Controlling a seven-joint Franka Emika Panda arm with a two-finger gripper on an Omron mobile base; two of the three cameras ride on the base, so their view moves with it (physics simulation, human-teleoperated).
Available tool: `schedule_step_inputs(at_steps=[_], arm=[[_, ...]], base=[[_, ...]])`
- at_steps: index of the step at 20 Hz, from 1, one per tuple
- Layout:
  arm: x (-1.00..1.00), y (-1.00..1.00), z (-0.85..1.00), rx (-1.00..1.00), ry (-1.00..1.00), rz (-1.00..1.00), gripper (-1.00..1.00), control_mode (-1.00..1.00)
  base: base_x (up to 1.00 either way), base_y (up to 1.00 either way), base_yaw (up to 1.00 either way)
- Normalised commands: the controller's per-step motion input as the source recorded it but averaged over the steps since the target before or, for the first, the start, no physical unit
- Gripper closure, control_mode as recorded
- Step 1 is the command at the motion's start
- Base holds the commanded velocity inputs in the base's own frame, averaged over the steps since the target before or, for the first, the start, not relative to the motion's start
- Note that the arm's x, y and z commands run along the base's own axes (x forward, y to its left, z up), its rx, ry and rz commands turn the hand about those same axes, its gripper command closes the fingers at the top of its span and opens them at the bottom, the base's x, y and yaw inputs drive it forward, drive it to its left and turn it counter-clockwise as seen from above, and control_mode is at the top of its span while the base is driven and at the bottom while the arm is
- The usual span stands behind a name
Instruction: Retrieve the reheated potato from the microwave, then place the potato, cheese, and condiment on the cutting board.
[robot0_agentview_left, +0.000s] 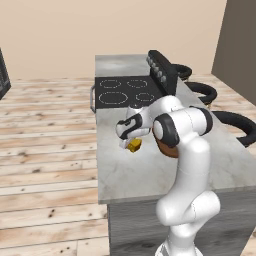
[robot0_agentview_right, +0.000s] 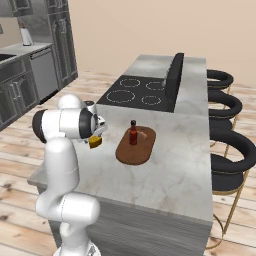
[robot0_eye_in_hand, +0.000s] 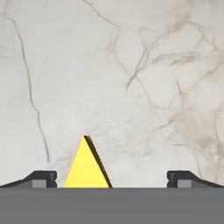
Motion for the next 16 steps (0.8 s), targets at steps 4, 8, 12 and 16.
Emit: schedule_step_inputs(at_steps=[4,8,12,16], arm=[[0.00,0.00,-0.20,0.00,0.00,0.00,-1.00,-1.00],[-0.08,0.00,-0.20,0.00,0.00,0.00,1.00,-1.00],[-0.25,-0.01,-0.22,-0.02,0.00,0.00,1.00,-1.00],[-0.24,-0.02,-0.17,-0.02,0.00,0.00,1.00,-1.00]], base=[[0.00,0.00,0.00],[0.00,0.00,0.00],[0.00,0.00,0.00],[0.00,0.00,0.00]])
